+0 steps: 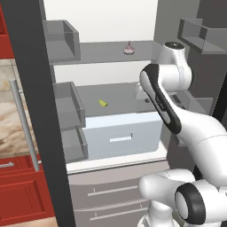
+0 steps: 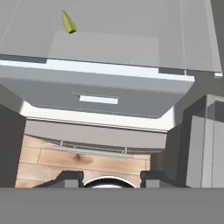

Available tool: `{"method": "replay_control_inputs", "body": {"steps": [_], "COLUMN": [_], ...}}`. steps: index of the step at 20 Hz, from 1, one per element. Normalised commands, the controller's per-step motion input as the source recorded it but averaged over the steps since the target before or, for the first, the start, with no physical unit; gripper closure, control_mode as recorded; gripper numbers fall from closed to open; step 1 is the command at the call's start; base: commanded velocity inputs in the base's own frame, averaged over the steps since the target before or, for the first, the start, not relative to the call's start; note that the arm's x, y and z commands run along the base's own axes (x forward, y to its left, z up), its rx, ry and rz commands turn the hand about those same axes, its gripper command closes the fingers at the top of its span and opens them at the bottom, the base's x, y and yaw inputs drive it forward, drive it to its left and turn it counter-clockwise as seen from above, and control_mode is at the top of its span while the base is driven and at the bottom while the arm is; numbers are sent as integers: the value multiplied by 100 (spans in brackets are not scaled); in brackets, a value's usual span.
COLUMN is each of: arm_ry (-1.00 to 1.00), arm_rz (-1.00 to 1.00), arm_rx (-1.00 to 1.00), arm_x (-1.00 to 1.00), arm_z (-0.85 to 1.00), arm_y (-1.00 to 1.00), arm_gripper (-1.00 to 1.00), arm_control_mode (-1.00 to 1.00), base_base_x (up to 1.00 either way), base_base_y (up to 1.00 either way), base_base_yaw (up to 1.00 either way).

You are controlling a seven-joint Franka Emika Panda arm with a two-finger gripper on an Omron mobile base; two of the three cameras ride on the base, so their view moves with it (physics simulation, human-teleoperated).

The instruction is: Grab the lemon wedge and garlic from the fridge, place them in the blender, close the lid, and turn on the blender to create a marinade.

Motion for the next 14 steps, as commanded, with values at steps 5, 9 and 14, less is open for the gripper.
{"method": "replay_control_inputs", "body": {"steps": [5, 9, 14], "arm_ry": [-2, -23, -40], "arm_rz": [0, -1, 0], "arm_rx": [0, -1, 0], "arm_x": [0, 0, -2], "arm_z": [0, 17, 50], "arm_y": [9, 35, 11], "arm_gripper": [-100, -100, -100], "arm_control_mode": [-100, -100, -100], "base_base_x": [0, 0, 0], "base_base_y": [0, 0, 0], "base_base_yaw": [0, 0, 0]}}
